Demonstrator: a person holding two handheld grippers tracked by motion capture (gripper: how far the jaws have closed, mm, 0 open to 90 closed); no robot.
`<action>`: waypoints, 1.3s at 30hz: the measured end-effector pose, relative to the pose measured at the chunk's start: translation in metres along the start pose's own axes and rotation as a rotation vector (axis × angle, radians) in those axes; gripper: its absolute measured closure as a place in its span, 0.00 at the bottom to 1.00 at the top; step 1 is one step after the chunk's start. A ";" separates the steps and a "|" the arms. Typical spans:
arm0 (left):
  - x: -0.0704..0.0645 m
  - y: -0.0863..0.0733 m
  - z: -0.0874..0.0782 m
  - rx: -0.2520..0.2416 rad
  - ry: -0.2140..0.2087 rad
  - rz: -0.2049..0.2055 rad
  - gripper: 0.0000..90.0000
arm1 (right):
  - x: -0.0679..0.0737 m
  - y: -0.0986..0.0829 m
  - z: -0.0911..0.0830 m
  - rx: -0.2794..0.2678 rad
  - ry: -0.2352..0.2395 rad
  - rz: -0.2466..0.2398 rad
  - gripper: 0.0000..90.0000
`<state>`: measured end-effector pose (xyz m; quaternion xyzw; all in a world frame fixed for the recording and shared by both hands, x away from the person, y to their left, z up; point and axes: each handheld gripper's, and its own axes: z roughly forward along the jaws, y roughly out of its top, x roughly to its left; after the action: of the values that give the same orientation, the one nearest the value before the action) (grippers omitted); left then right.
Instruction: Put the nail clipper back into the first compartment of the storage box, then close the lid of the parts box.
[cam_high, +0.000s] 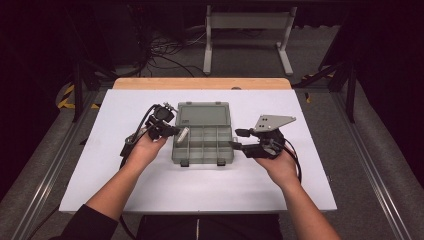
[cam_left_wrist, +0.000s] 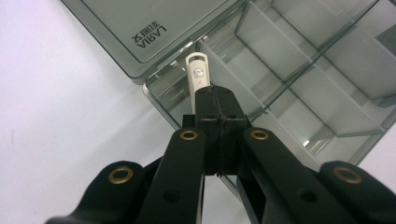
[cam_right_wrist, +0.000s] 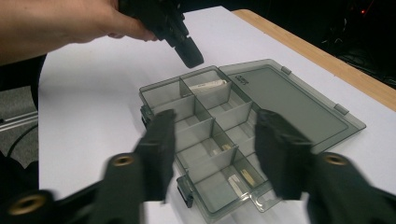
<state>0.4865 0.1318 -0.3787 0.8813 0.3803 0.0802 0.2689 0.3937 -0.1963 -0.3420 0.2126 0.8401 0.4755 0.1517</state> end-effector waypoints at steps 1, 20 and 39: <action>0.000 0.000 -0.002 -0.003 0.002 0.004 1.00 | -0.001 0.002 0.000 0.007 -0.003 -0.004 0.71; 0.023 0.007 -0.030 -0.040 0.001 0.043 1.00 | -0.045 0.019 0.014 0.122 -0.044 0.051 1.00; 0.056 0.019 -0.016 -0.065 -0.006 0.030 1.00 | -0.099 0.020 0.042 0.216 -0.107 0.078 0.99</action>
<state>0.5317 0.1675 -0.3582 0.8779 0.3635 0.0938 0.2972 0.5025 -0.2056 -0.3411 0.2854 0.8682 0.3756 0.1540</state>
